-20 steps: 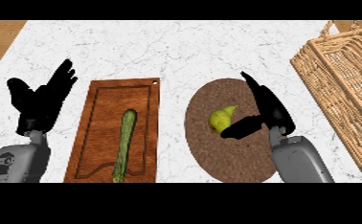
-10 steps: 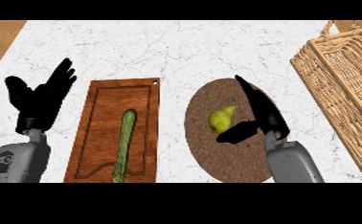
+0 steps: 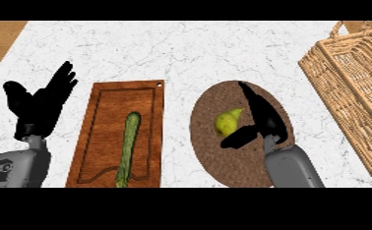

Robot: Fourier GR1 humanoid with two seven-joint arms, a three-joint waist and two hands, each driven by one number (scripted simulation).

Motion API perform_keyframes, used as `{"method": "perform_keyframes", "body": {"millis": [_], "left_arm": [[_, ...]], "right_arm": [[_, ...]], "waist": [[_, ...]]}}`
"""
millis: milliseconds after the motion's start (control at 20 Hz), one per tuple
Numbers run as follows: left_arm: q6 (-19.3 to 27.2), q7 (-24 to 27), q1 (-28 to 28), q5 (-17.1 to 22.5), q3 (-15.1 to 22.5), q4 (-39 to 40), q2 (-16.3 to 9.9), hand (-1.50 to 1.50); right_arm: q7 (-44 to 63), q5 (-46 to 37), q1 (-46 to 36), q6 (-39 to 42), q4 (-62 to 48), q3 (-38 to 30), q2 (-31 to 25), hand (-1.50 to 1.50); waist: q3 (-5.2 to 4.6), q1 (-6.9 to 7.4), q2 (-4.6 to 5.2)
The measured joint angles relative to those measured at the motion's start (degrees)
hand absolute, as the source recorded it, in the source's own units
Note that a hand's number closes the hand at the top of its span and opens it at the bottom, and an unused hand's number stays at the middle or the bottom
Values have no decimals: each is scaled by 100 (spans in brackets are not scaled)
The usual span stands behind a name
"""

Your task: Pick the pear from the placemat and place it in the basket

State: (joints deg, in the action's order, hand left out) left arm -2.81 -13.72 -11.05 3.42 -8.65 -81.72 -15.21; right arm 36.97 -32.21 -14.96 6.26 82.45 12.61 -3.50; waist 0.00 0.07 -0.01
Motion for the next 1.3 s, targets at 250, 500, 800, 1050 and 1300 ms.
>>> {"method": "perform_keyframes", "body": {"millis": [250, 500, 800, 1050, 1300], "left_arm": [[-133, 141, -98, 33, -134, 272, -78, 0], [-130, -46, -115, 17, -106, 87, -34, 0], [-122, 61, -272, -51, -81, 305, 33, 0], [-113, 37, -377, -112, 82, 246, 144, 0], [-151, 11, -530, -122, 155, 272, 177, 0]], "right_arm": [[-187, -367, -112, 28, -364, 210, 21, 150], [-158, -533, -348, -3, -606, 286, 85, 150], [359, -700, -939, -554, -1199, 285, 184, 150], [1782, -1349, -2035, -1640, -2085, -208, 295, 150], [2270, -1658, -3082, -2387, -3172, -446, 310, 150]], "waist": [[-32, -18, -29], [-46, -22, -46], [-45, 33, -29], [-20, 298, 73], [-7, 478, 134]]}}
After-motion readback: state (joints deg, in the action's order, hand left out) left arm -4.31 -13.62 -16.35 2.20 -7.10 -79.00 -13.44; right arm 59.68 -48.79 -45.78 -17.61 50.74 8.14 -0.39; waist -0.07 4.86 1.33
